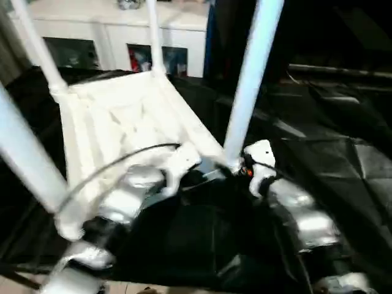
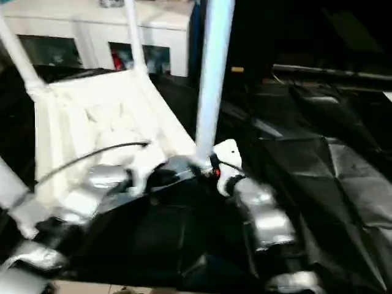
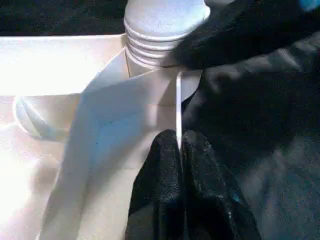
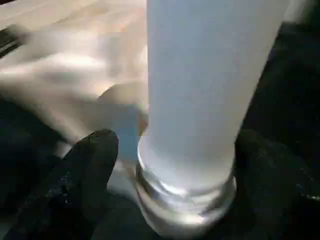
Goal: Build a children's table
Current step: Rotate leg to tighten
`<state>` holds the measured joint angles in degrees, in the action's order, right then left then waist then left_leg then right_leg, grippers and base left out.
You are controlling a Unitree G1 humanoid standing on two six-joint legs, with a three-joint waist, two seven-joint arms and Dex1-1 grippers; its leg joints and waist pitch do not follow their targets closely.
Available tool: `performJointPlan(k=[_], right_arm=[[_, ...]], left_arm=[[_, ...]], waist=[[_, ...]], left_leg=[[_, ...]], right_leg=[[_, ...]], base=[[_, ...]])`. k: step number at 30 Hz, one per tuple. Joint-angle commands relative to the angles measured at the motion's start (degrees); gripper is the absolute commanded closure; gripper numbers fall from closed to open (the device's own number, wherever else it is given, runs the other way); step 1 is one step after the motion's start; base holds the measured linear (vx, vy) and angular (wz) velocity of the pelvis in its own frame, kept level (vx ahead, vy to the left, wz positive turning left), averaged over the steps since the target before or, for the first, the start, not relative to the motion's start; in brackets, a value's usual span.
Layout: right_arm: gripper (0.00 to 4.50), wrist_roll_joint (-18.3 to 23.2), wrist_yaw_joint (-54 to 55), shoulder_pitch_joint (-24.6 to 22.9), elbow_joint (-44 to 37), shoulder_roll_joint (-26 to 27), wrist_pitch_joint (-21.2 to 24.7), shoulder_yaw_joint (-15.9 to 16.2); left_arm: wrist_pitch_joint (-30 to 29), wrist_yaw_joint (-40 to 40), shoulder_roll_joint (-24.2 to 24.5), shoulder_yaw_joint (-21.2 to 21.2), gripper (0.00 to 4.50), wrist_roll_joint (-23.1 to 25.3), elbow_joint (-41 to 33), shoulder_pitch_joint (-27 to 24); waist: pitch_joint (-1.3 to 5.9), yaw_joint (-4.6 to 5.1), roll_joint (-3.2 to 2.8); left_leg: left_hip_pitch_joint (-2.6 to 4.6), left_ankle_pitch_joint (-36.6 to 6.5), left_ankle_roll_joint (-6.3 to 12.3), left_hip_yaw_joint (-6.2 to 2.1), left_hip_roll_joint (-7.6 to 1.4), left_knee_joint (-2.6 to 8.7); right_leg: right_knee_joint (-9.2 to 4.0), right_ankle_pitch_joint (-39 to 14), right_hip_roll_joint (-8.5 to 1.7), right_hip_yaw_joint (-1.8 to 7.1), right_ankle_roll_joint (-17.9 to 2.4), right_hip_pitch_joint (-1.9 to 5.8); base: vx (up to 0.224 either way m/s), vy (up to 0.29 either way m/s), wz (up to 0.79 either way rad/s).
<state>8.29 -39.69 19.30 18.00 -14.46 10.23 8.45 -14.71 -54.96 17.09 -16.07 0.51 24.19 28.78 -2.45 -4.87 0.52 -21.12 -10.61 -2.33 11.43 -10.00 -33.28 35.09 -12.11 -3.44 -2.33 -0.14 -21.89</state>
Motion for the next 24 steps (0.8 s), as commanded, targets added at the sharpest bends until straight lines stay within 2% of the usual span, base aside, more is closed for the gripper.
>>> performJointPlan(k=[1,4,7,8,9,13,14,17,19,22,24], right_arm=[[0.67,2.39,-7.47,-0.36,-3.07,-0.57,1.21,3.06],[0.67,3.37,-11.96,-0.37,-3.61,-3.49,1.28,2.63],[0.67,4.41,-14.83,-0.44,-3.87,-5.27,2.79,2.85],[0.67,4.38,-15.46,-0.36,-3.7,-5.71,2.75,2.98],[0.67,4.41,-15.54,-0.33,-3.66,-5.73,2.77,2.99],[0.67,3.58,-16.75,-0.02,-2.31,-5.9,2.49,3.83],[0.84,3.16,-16.4,0.08,-1.87,-5.74,2.08,3.85],[1.05,2.71,-16.39,0.38,-1.31,-5.62,1.89,4.11],[1.34,2.62,-16.39,0.52,-1.27,-5.57,2.07,4.14],[1.47,2.49,-16.38,0.55,-1.18,-5.54,1.99,4.12],[1.76,2.3,-16.44,0.5,-1.01,-5.62,1.76,4.19]], left_arm=[[1.41,-4.79,0.0,-1.32,4.5,-2.17,-0.89,-1.21],[0.78,-11.16,2.85,-1.0,4.5,-5.03,-4.24,-2.55],[-0.09,-12.58,4.22,-1.07,4.5,-5.57,-5.41,-2.96],[0.02,-12.45,4.41,-1.13,4.5,-5.51,-5.26,-2.92],[0.05,-12.42,4.42,-1.12,4.5,-5.5,-5.2,-2.9],[0.43,-12.19,4.26,-0.78,4.5,-5.54,-4.45,-2.85],[0.47,-12.06,4.2,-0.66,4.5,-5.45,-4.33,-2.86],[0.72,-12.2,4.19,-0.47,4.5,-5.31,-4.0,-2.93],[0.8,-12.24,4.14,-0.41,4.5,-5.18,-3.86,-2.94],[0.75,-11.94,4.08,-0.38,4.5,-5.0,-3.92,-2.99],[0.57,-11.81,4.06,-0.38,4.5,-4.99,-4.1,-3.09]], waist=[[2.83,-0.01,0.79],[2.84,-0.03,0.81],[2.9,-0.22,0.55],[2.92,-0.21,0.58],[2.89,-0.3,0.86],[2.83,-0.28,0.98],[2.81,-0.33,1.14],[2.86,-0.35,1.12],[2.86,-0.32,1.09],[2.94,-0.38,1.18],[2.93,-0.4,1.0]], left_leg=[[0.6,-9.35,3.32,-1.72,-3.61,3.73],[0.76,-8.9,3.34,-1.74,-3.77,3.78],[1.12,-8.45,3.55,-1.57,-3.89,3.66],[1.1,-8.29,3.5,-1.56,-3.89,3.63],[0.94,-8.0,3.47,-1.55,-3.87,3.62],[0.98,-8.94,2.96,-1.53,-3.78,3.62],[0.92,-9.07,2.77,-1.55,-3.78,3.63],[0.93,-8.4,2.7,-1.56,-3.78,3.59],[0.9,-8.24,2.78,-1.58,-3.76,3.61],[0.9,-7.73,3.1,-1.5,-3.71,3.46],[0.93,-7.65,3.16,-1.53,-3.73,3.47]], right_leg=[[-4.44,-9.7,-5.19,2.89,-10.41,1.74],[-4.17,-8.37,-5.14,2.76,-11.71,1.7],[-3.9,-6.1,-4.92,2.72,-13.09,1.4],[-3.79,-5.56,-4.93,2.7,-13.28,1.45],[-3.69,-5.08,-5.06,2.7,-13.48,1.62],[-3.93,-6.71,-5.28,2.74,-13.18,1.67],[-3.99,-7.84,-5.42,2.77,-12.94,1.75],[-3.91,-7.44,-5.33,2.76,-12.74,1.74],[-3.86,-7.13,-5.27,2.72,-12.7,1.76],[-3.78,-6.15,-5.3,2.74,-12.97,1.81],[-3.76,-6.17,-5.27,2.71,-13.01,1.77]], base=[[0.0,0.0,0.0],[0.0,0.0,0.0],[0.0,0.0,0.0],[0.0,0.0,0.0],[0.0,0.0,0.0],[0.0,0.0,0.0],[0.0,0.0,0.0],[0.0,0.0,0.0],[0.0,0.0,0.0],[0.0,0.0,0.0],[0.0,0.0,0.0]])
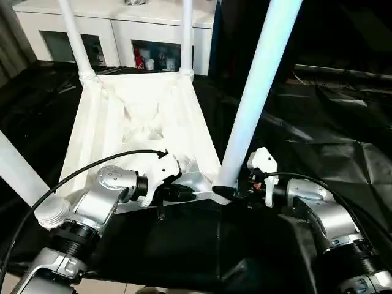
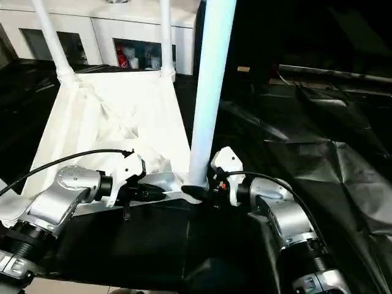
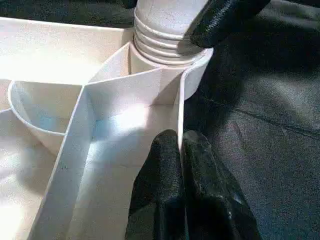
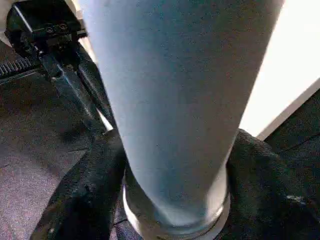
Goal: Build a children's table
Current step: Rotate leg to tighten
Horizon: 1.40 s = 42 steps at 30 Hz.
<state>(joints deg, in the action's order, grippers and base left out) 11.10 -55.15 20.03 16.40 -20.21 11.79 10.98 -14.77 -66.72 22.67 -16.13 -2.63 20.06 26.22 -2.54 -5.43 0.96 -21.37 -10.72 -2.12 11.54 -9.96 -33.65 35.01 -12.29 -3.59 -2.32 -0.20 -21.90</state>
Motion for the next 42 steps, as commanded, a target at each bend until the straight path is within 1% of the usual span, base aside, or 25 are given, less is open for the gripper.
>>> performJointPlan(k=[1,6,7,9,10,12,13,14,16,17,18,20,21,22,24,28,30,31,33,35,36,38,39,41,42], right_arm=[[1.76,-0.64,-0.91,-0.31,0.7,0.12,0.05,1.71],[1.99,-1.06,-0.43,-1.38,0.82,0.51,-0.7,1.87],[2.01,-1.05,0.13,-1.92,0.65,0.82,-0.87,1.73],[2.02,-1.08,2.62,-2.87,0.87,2.02,-1.59,0.8],[2.02,-0.86,5.06,-3.45,1.42,3.43,-2.25,-0.36],[2.03,-1.08,9.75,-3.89,2.75,5.65,-2.78,-2.04],[2.03,-1.08,9.75,-3.89,2.75,5.65,-2.78,-2.04],[2.03,-1.4,14.91,-4.3,3.82,8.28,-2.58,-3.37],[2.03,-1.65,17.78,-4.44,4.2,9.7,-2.05,-3.96],[2.03,-3.01,24.46,-4.31,5.15,12.72,-1.62,-4.83],[2.03,-4.08,28.64,-4.08,5.71,14.39,-1.1,-5.29],[2.03,-5.31,32.73,-3.74,6.3,16.02,-0.31,-5.79],[2.03,-6.55,36.81,-3.22,6.83,18.03,0.74,-5.98],[2.03,-6.84,38.71,-2.86,7.07,19.25,1.1,-6.16],[2.03,-7.21,40.42,-2.31,7.32,20.55,1.2,-6.0],[2.03,-6.51,38.89,-1.94,7.15,21.32,-0.39,-5.6],[1.48,-4.37,35.55,-1.6,6.32,21.05,-1.5,-6.4],[1.34,-4.1,34.52,-1.46,6.0,20.64,-1.65,-6.38],[1.33,-3.1,30.41,-0.82,5.02,18.63,-1.28,-6.31],[0.97,-1.71,26.59,-0.3,4.34,16.71,0.1,-6.44],[0.89,-0.93,20.46,-0.41,3.06,13.17,1.35,-4.99],[0.87,-0.97,16.77,-0.65,2.26,10.78,1.44,-3.81],[0.87,-0.28,11.65,-1.13,1.05,7.4,2.07,-3.03],[0.87,0.29,9.17,-1.38,0.61,5.62,2.59,-3.11],[0.87,0.15,4.76,-1.92,0.12,2.8,1.98,-2.54]], left_arm=[[0.5,-0.05,-1.51,-0.37,4.5,-1.84,-0.07,-0.58],[-0.21,0.38,-1.71,-0.39,4.5,-1.79,-0.81,-0.9],[-0.42,0.74,-1.93,-0.27,4.5,-1.85,-0.99,-1.03],[-0.73,2.28,-2.82,0.06,4.5,-1.76,-1.0,-1.09],[-0.95,4.18,-4.03,0.28,4.5,-1.43,-0.42,-0.79],[-0.99,8.13,-6.28,0.44,4.5,-0.23,1.35,0.16],[-0.99,8.13,-6.28,0.44,4.5,-0.23,1.35,0.16],[-0.72,13.18,-9.13,0.65,4.5,1.29,4.18,1.6],[-0.62,15.51,-10.6,0.62,4.5,2.01,5.71,2.41],[-0.52,20.07,-13.78,0.71,4.5,2.96,8.82,4.0],[-0.4,22.66,-15.46,0.67,4.5,3.59,10.44,4.85],[-0.32,24.83,-16.9,0.54,4.5,4.21,11.57,5.52],[-0.53,26.9,-18.71,0.49,4.5,4.73,12.61,6.24],[-0.35,28.2,-19.54,0.4,4.5,5.29,13.1,6.65],[-0.38,29.11,-20.47,0.35,4.5,5.82,13.58,7.11],[0.59,28.63,-20.38,0.29,4.5,6.42,13.64,7.28],[0.9,25.89,-19.13,0.16,4.5,5.92,12.36,6.69],[1.09,25.23,-18.7,0.24,4.5,5.81,12.06,6.51],[1.49,21.92,-16.69,0.21,4.5,5.19,10.42,5.51],[1.66,19.32,-14.93,0.07,4.5,4.7,9.07,4.72],[2.55,15.11,-12.73,-0.13,4.5,3.54,7.53,3.63],[2.97,12.39,-11.32,-0.23,4.5,2.76,6.55,2.92],[3.29,7.46,-9.12,-0.26,4.5,0.92,4.68,1.73],[3.65,4.32,-7.6,-0.26,4.5,-0.2,3.5,0.91],[3.04,1.16,-5.38,-0.41,4.5,-0.97,2.25,0.0]], waist=[[2.99,0.2,0.61],[3.03,0.19,0.57],[3.05,0.16,0.29],[3.04,0.2,0.39],[2.92,0.26,0.23],[2.82,0.55,0.31],[2.6,0.54,0.48],[2.6,0.56,0.44],[2.44,0.53,0.36],[2.38,0.64,0.41],[2.23,0.59,0.28],[2.17,0.75,0.38],[2.0,0.87,0.24],[1.84,1.07,0.13],[2.1,1.08,0.3],[2.45,0.97,0.37],[2.51,0.86,0.37],[2.68,0.86,0.34],[2.65,0.73,0.36],[2.61,0.78,0.45],[2.73,0.86,0.34],[2.88,0.92,0.29],[2.92,0.88,0.31],[3.23,0.82,0.39],[3.34,0.74,0.3]], left_leg=[[1.18,-7.68,2.92,-1.65,-3.77,3.86],[1.18,-8.07,2.62,-1.67,-3.78,3.85],[1.21,-7.86,2.61,-1.69,-3.79,3.85],[1.19,-7.94,2.61,-1.69,-3.81,3.87],[1.24,-8.76,2.33,-1.66,-3.84,3.98],[1.24,-10.46,1.53,-1.74,-3.78,4.17],[1.49,-12.26,0.82,-1.76,-3.73,4.2],[1.47,-12.78,0.56,-1.8,-3.68,4.24],[1.95,-14.88,-0.22,-1.87,-3.73,4.37],[1.81,-14.85,-0.46,-1.9,-3.64,4.49],[2.4,-16.79,-1.15,-1.89,-3.62,4.48],[2.22,-18.55,-1.81,-2.31,-3.56,4.73],[2.25,-19.19,-1.9,-2.35,-3.61,4.99],[2.76,-21.58,-2.33,-2.38,-3.47,4.84],[2.56,-21.98,-2.16,-2.68,-3.38,5.04],[1.83,-18.23,-0.5,-2.56,-3.44,5.31],[1.77,-17.5,0.09,-2.45,-3.45,5.24],[1.36,-15.62,0.62,-2.44,-3.44,5.22],[1.35,-14.55,1.5,-2.23,-3.45,5.02],[1.1,-14.41,1.92,-2.3,-3.45,5.05],[0.95,-13.09,2.4,-2.29,-3.43,4.98],[0.85,-11.8,2.91,-2.2,-3.51,4.75],[0.87,-10.76,3.16,-2.14,-3.56,4.67],[1.0,-8.43,4.2,-1.91,-3.61,4.29],[0.78,-6.69,5.01,-1.83,-3.6,4.08]], right_leg=[[-3.71,-6.16,-5.07,2.69,-12.91,1.77],[-3.74,-6.43,-5.12,2.71,-12.88,1.83],[-3.66,-5.89,-5.13,2.72,-13.01,1.82],[-3.69,-5.45,-5.1,2.72,-13.13,1.82],[-3.84,-6.34,-5.11,2.74,-13.06,1.66],[-4.15,-9.3,-5.12,2.74,-12.67,1.6],[-4.61,-12.66,-5.21,2.78,-12.08,1.53],[-4.76,-14.25,-5.32,2.82,-11.74,1.57],[-5.35,-18.52,-5.31,2.87,-10.46,1.09],[-5.54,-19.77,-5.26,2.95,-9.61,1.13],[-5.99,-22.33,-5.3,3.0,-9.11,0.48],[-6.15,-25.76,-5.49,2.84,-8.03,0.84],[-6.29,-26.53,-5.41,2.86,-7.35,0.61],[-6.84,-29.29,-5.53,2.89,-6.61,0.14],[-6.77,-30.46,-5.59,2.8,-5.4,0.52],[-6.18,-22.86,-5.67,2.93,-6.12,1.03],[-6.07,-21.44,-5.73,2.95,-6.59,1.09],[-5.75,-19.11,-5.74,2.92,-7.04,1.46],[-5.66,-17.25,-5.71,2.9,-7.85,1.4],[-5.64,-17.59,-5.8,2.85,-8.16,1.7],[-5.46,-16.4,-5.62,2.72,-8.35,1.9],[-5.14,-14.15,-5.58,2.67,-9.13,2.03],[-4.99,-12.54,-5.51,2.61,-9.6,2.03],[-4.44,-8.08,-5.36,2.61,-10.87,1.95],[-3.98,-4.99,-5.35,2.55,-11.98,2.01]], base=[[0.0,0.0,0.0],[0.0,0.0,0.0],[0.0,0.0,0.0],[0.0,0.0,0.0],[0.0,0.0,0.0],[0.0,0.0,0.0],[0.0,0.0,0.0],[0.0,0.0,0.0],[0.0,0.0,0.0],[0.0,0.0,0.0],[0.0,0.0,0.0],[0.0,0.0,0.0],[0.0,0.0,0.0],[0.0,0.0,0.0],[0.0,0.0,0.0],[0.0,0.0,0.0],[0.0,0.0,0.0],[0.0,0.0,0.0],[0.0,0.0,0.0],[0.0,0.0,0.0],[0.0,0.0,0.0],[0.0,0.0,0.0],[0.0,0.0,0.0],[0.0,0.0,0.0],[0.0,0.0,0.0]])
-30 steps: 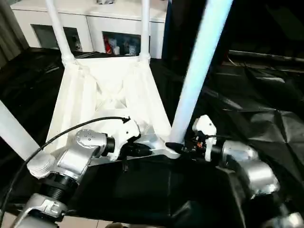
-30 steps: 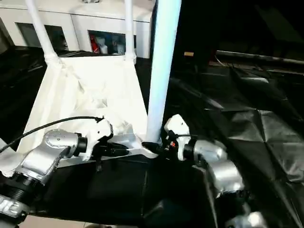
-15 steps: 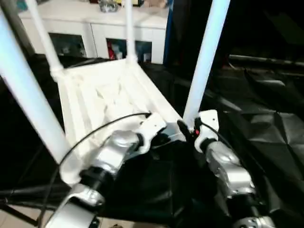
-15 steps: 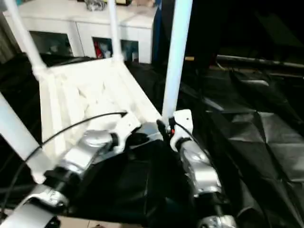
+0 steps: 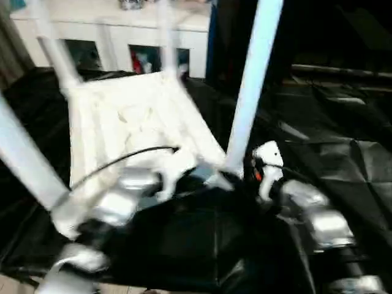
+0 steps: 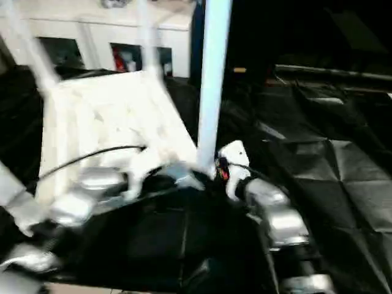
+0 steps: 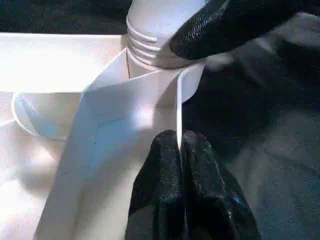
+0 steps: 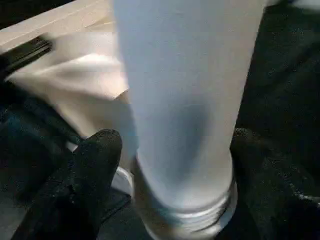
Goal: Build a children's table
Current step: Rotate leg to tighten
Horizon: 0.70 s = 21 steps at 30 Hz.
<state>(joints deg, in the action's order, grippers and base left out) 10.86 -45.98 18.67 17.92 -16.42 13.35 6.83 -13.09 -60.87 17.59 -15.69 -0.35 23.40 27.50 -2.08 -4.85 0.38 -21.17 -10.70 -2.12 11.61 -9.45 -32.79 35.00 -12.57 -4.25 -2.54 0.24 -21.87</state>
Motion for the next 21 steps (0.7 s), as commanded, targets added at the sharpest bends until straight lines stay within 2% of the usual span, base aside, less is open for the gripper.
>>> performJointPlan(k=[1,2,5,6,9,11,12,14,16,21], right_arm=[[0.87,0.38,-5.98,-0.84,-1.66,-1.9,0.33,1.9],[0.87,0.41,-6.55,-0.93,-1.76,-2.2,0.34,2.01],[0.87,0.5,-8.4,-1.07,-1.93,-2.97,0.26,2.45],[0.87,0.39,-8.67,-1.09,-1.88,-3.2,-0.06,2.87],[0.87,-1.14,-8.7,-0.64,-0.28,-3.3,-2.43,4.4],[0.87,-0.47,-8.09,0.09,0.69,-2.41,-2.85,3.61],[1.16,-0.08,-8.07,0.37,0.91,-2.08,-2.7,3.35],[1.23,0.25,-8.65,0.6,1.07,-1.86,-2.52,3.17],[1.49,0.34,-9.03,0.63,1.07,-1.85,-2.39,3.24],[1.69,0.79,-9.95,-0.05,1.02,-2.06,-2.55,3.32]], left_arm=[[1.3,-5.74,0.51,-0.84,4.5,-3.5,-1.45,-1.58],[1.29,-6.07,0.78,-0.84,4.5,-3.6,-1.58,-1.69],[0.59,-6.88,1.54,-0.77,4.5,-4.02,-1.99,-1.91],[0.34,-7.04,1.73,-0.74,4.5,-4.2,-2.32,-2.09],[0.22,-7.23,2.28,-0.56,4.5,-4.52,-2.84,-2.53],[0.18,-7.41,2.45,-0.25,4.5,-4.56,-3.0,-2.59],[0.22,-7.46,2.48,-0.07,4.5,-4.59,-2.91,-2.58],[0.36,-7.74,2.59,0.13,4.5,-4.62,-2.61,-2.44],[0.48,-7.83,2.64,0.19,4.5,-4.6,-2.36,-2.32],[0.27,-7.84,2.92,0.26,4.5,-4.48,-1.93,-2.33]], waist=[[2.75,-0.07,0.91],[2.72,-0.22,0.79],[2.64,-0.16,0.77],[2.57,-0.14,0.98],[2.47,-0.14,1.13],[2.48,-0.06,1.31],[2.48,-0.08,1.22],[2.54,-0.06,1.26],[2.59,-0.08,1.33],[2.58,-0.13,1.32]], left_leg=[[0.64,-5.99,5.8,-1.78,-4.15,3.15],[0.85,-6.36,5.92,-1.69,-4.2,3.13],[0.8,-7.3,5.47,-1.75,-4.34,3.29],[0.83,-7.92,5.02,-1.83,-4.43,3.38],[0.87,-9.44,3.82,-1.8,-4.36,3.43],[0.86,-9.57,3.53,-1.74,-4.25,3.39],[0.84,-9.36,3.57,-1.75,-4.23,3.36],[0.83,-8.38,3.82,-1.75,-4.25,3.33],[0.82,-7.63,4.2,-1.7,-4.19,3.22],[0.84,-7.43,4.56,-1.71,-4.23,3.17]], right_leg=[[-3.88,-3.37,-4.58,2.71,-13.06,1.77],[-3.92,-3.43,-4.57,2.72,-13.39,1.59],[-3.69,-3.39,-4.49,2.62,-14.15,1.66],[-3.71,-4.4,-4.67,2.6,-14.33,1.66],[-4.02,-7.17,-4.9,2.73,-13.82,1.68],[-4.06,-7.66,-4.92,2.78,-13.61,1.68],[-4.06,-7.45,-4.94,2.81,-13.65,1.7],[-3.85,-5.98,-4.77,2.77,-13.67,1.76],[-3.73,-4.83,-4.76,2.75,-13.89,1.82],[-3.71,-5.04,-4.79,2.7,-13.96,1.83]], base=[[0.0,0.0,0.0],[0.0,0.0,0.0],[0.0,0.0,0.0],[0.0,0.0,0.0],[0.0,0.0,0.0],[0.0,0.0,0.0],[0.0,0.0,0.0],[0.0,0.0,0.0],[0.0,0.0,0.0],[0.0,0.0,0.0]])
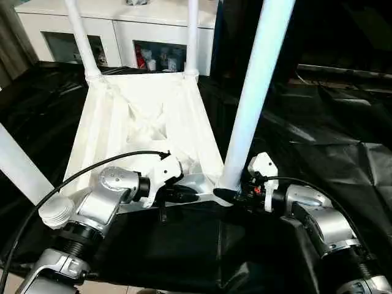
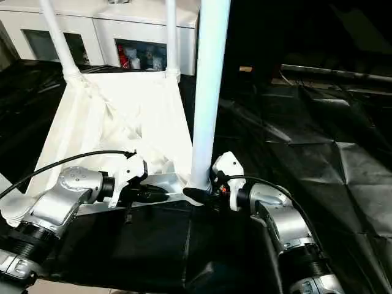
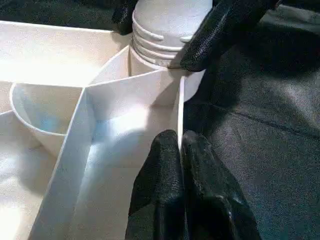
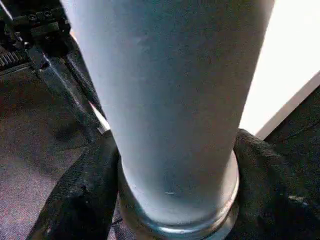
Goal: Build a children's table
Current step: Rotate leg to tighten
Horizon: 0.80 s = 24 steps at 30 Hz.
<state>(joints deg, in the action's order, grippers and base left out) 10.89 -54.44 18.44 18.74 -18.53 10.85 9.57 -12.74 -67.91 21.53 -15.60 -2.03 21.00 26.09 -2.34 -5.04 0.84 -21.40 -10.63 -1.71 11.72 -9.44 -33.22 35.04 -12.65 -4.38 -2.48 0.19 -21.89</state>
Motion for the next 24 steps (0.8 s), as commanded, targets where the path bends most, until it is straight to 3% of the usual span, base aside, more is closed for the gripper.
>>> performJointPlan(k=[1,6,8,10,13,15,20,24], right_arm=[[1.72,0.81,-1.71,-0.07,0.12,0.04,-0.12,0.73],[1.75,0.67,0.5,-0.76,0.39,1.11,-0.22,-0.09],[1.75,-0.01,6.05,-0.87,1.72,3.08,-0.21,-1.89],[1.75,-0.84,13.93,-0.76,3.43,6.03,0.09,-4.19],[1.76,-2.25,24.95,-0.44,5.68,10.21,-0.07,-6.89],[1.76,-3.87,35.39,-0.09,7.27,14.46,0.09,-8.76],[1.76,-7.83,44.62,1.39,9.72,18.99,-1.45,-7.41],[1.76,-8.7,42.92,2.01,9.37,19.06,-3.2,-5.9]], left_arm=[[-0.33,-0.88,-0.92,0.12,4.5,-2.89,0.26,-1.11],[-0.88,-0.19,-0.89,0.05,4.5,-2.4,0.1,-1.49],[-0.62,3.34,-1.95,0.49,4.5,-1.1,1.02,-1.24],[-0.09,8.48,-4.31,0.44,4.5,0.89,3.12,-0.39],[-0.05,15.6,-8.48,0.22,4.5,3.02,6.21,1.24],[-0.53,22.7,-13.33,0.1,4.5,4.49,9.3,3.28],[0.34,30.07,-18.79,-0.53,4.5,6.08,13.59,6.48],[1.29,29.33,-18.92,-0.92,4.5,6.98,13.57,6.85]], waist=[[2.86,0.04,0.83],[2.92,0.09,0.7],[2.78,0.16,0.63],[2.59,0.47,0.74],[2.33,0.7,0.59],[2.26,0.82,0.44],[2.44,0.45,0.31],[2.6,0.31,0.33]], left_leg=[[1.06,-7.39,4.19,-1.8,-4.22,3.57],[1.01,-6.71,4.44,-1.78,-4.18,3.49],[1.09,-7.59,3.98,-1.79,-4.23,3.62],[1.06,-9.68,2.62,-1.94,-4.21,3.91],[1.57,-14.84,-0.61,-2.19,-4.19,4.31],[1.9,-16.35,-1.69,-2.27,-4.22,4.48],[1.97,-16.21,-1.82,-2.2,-4.07,4.53],[1.5,-14.08,-0.08,-2.17,-4.03,4.42]], right_leg=[[-3.7,-4.68,-4.63,2.65,-13.99,1.85],[-3.55,-3.17,-4.59,2.64,-14.33,1.9],[-3.76,-4.57,-4.64,2.68,-14.34,1.73],[-4.13,-8.26,-4.68,2.66,-13.78,1.76],[-5.17,-17.65,-4.89,2.87,-11.08,1.3],[-5.53,-19.91,-4.85,3.02,-10.04,0.76],[-5.63,-17.46,-4.73,3.16,-9.04,0.73],[-5.29,-13.25,-4.78,3.1,-9.01,1.22]], base=[[0.0,0.0,0.0],[0.0,0.0,0.0],[0.0,0.0,0.0],[0.0,0.0,0.0],[0.0,0.0,0.0],[0.0,0.0,0.0],[0.0,0.0,0.0],[0.0,0.0,0.0]])
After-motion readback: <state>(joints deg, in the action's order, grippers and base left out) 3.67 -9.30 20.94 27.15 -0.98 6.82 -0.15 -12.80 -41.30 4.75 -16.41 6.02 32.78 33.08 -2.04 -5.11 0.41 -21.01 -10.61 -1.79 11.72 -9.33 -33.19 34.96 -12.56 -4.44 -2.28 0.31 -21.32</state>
